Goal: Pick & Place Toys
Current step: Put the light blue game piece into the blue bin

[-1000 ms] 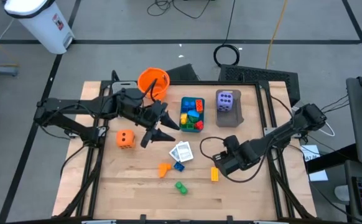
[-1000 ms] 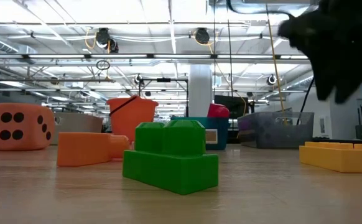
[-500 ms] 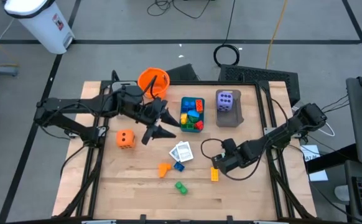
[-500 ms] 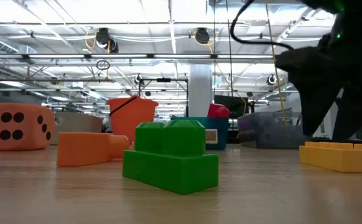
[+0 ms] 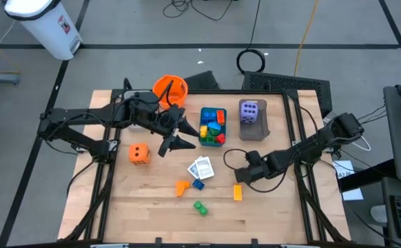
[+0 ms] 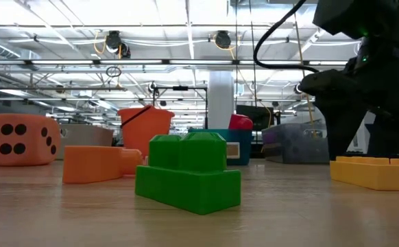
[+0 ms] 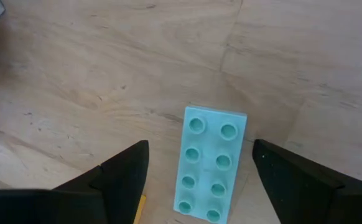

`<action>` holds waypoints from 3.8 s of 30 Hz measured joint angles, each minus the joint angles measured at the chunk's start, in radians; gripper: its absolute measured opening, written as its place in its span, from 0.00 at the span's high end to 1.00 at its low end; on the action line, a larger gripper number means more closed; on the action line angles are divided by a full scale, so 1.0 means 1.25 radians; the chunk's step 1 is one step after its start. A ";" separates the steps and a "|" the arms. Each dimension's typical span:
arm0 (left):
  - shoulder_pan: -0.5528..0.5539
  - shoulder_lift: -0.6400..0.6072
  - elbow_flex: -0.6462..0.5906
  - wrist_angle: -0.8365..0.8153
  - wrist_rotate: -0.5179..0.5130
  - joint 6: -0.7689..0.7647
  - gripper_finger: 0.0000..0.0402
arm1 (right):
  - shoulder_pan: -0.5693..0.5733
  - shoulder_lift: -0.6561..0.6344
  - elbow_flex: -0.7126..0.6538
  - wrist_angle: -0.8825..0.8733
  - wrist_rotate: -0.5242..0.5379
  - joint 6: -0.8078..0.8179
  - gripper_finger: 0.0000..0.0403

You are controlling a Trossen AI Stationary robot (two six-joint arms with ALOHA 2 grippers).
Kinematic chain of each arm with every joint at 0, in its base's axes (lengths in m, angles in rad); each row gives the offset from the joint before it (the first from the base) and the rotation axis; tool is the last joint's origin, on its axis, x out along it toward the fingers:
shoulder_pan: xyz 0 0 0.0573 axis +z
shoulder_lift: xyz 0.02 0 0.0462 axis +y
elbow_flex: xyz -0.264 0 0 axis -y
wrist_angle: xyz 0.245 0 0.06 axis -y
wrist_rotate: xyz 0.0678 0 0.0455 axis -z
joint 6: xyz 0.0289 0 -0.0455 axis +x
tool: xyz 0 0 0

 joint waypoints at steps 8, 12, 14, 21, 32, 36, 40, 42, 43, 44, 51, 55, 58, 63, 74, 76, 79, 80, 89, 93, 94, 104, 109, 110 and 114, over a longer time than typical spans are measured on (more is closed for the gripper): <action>0.000 0.000 0.000 -0.004 0.000 0.005 0.37 | -0.006 0.002 -0.001 -0.085 -0.010 -0.046 0.41; 0.000 0.000 0.000 -0.004 0.000 0.008 0.37 | -0.006 0.005 -0.002 -0.133 -0.017 -0.048 0.49; 0.000 0.000 0.000 -0.004 0.000 0.013 0.37 | -0.006 0.004 -0.002 -0.148 -0.017 -0.052 0.53; 0.000 0.000 0.000 -0.005 0.000 0.016 0.37 | -0.023 0.002 -0.002 -0.186 -0.020 -0.066 0.67; 0.013 0.000 0.000 -0.005 -0.001 0.016 0.37 | -0.089 -0.156 -0.006 -0.185 0.094 -0.097 0.67; 0.023 0.000 0.000 -0.005 -0.001 0.016 0.37 | -0.115 -0.247 -0.005 -0.144 0.178 -0.124 0.67; 0.031 0.000 0.000 -0.005 -0.001 0.016 0.37 | -0.145 -0.322 -0.005 -0.035 0.256 -0.184 0.67; 0.035 0.000 0.000 -0.005 -0.001 0.016 0.37 | -0.161 -0.345 -0.005 0.042 0.279 -0.227 0.67; 0.037 0.000 0.000 -0.005 -0.001 0.016 0.37 | -0.172 -0.353 -0.005 0.092 0.287 -0.253 0.67; 0.040 0.000 0.000 -0.005 -0.001 0.016 0.37 | -0.182 -0.358 -0.005 0.142 0.296 -0.282 0.67; 0.061 0.007 0.000 -0.037 -0.070 0.020 0.37 | -0.255 -0.336 -0.004 0.479 0.250 -0.455 0.67; 0.069 0.040 -0.001 -0.039 -0.086 0.018 0.37 | -0.280 -0.305 -0.003 0.639 0.223 -0.511 0.67; 0.071 0.069 -0.001 -0.024 -0.089 0.052 0.37 | -0.295 -0.281 -0.003 0.744 0.189 -0.535 0.67; 0.071 0.124 -0.001 0.012 -0.104 0.078 0.37 | -0.311 -0.265 -0.003 0.817 0.149 -0.593 0.67; 0.131 0.195 0.000 0.092 0.015 -0.099 0.37 | -0.312 -0.265 -0.003 0.898 0.129 -0.713 0.67; 0.136 0.211 0.000 0.137 0.057 -0.121 0.37 | -0.312 -0.265 -0.003 0.897 0.129 -0.720 0.67; 0.142 0.235 0.000 0.178 0.098 -0.153 0.37 | -0.312 -0.265 -0.003 0.899 0.128 -0.740 0.67; 0.145 0.241 0.000 0.182 0.106 -0.162 0.37 | -0.311 -0.265 -0.003 0.899 0.128 -0.744 0.67; 0.173 0.262 0.000 0.287 0.147 -0.209 0.37 | -0.311 -0.265 -0.002 0.904 0.095 -0.752 0.67; 0.190 0.263 0.000 0.318 0.183 -0.219 0.37 | -0.311 -0.265 -0.002 0.911 0.086 -0.757 0.67; 0.192 0.263 0.000 0.322 0.189 -0.219 0.37 | -0.311 -0.265 -0.002 0.911 0.086 -0.757 0.67; 0.184 0.263 0.000 0.313 0.191 -0.212 0.37 | -0.311 -0.265 -0.002 0.917 0.086 -0.758 0.67; 0.179 0.263 0.000 0.313 0.191 -0.211 0.37 | -0.311 -0.265 -0.002 0.917 0.086 -0.758 0.67; 0.179 0.263 0.000 0.313 0.191 -0.210 0.37 | -0.311 -0.265 -0.002 0.917 0.086 -0.758 0.67; 0.180 0.263 0.000 0.313 0.191 -0.210 0.37 | -0.311 -0.265 -0.002 0.917 0.086 -0.758 0.67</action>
